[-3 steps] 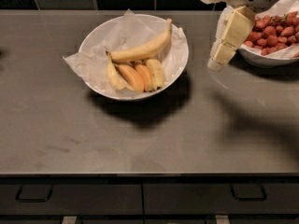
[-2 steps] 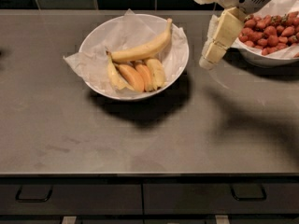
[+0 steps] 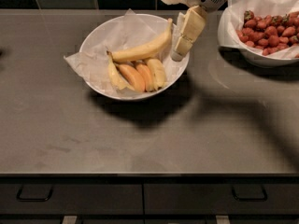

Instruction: Pick banana from white bowl

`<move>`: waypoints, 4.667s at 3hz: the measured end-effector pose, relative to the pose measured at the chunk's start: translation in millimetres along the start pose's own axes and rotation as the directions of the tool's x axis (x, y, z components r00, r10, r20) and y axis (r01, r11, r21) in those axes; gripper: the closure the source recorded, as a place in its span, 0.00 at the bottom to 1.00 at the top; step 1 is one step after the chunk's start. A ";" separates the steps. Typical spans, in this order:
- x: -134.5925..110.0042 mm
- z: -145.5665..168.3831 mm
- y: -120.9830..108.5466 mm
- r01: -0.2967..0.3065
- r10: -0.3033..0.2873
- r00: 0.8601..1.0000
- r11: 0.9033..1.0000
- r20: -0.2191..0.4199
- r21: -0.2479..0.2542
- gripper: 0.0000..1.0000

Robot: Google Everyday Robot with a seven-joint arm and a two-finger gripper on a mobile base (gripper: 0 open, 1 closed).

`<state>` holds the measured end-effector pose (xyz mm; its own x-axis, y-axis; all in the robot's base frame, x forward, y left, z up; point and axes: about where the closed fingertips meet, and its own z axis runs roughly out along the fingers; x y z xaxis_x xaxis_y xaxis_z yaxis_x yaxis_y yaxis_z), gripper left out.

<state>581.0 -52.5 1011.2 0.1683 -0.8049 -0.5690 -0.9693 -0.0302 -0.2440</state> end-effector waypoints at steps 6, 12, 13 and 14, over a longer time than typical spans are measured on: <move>-11.9 99.6 -51.5 0.064 -0.053 0.993 0.992 0.105 -0.107 0.18; 27.8 159.3 -70.7 -0.013 0.014 1.000 0.996 0.004 -0.091 0.75; 29.2 157.9 -70.4 -0.010 0.009 1.000 0.997 -0.004 -0.082 0.97; 20.4 141.7 -73.0 0.021 -0.020 1.000 0.999 0.016 -0.050 1.00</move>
Offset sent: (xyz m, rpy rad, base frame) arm 0.0101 0.0153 -0.0112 0.0180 0.0303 0.0403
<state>680.6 17.3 906.1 0.1910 -0.7943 -0.5766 -0.9733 -0.0770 -0.2163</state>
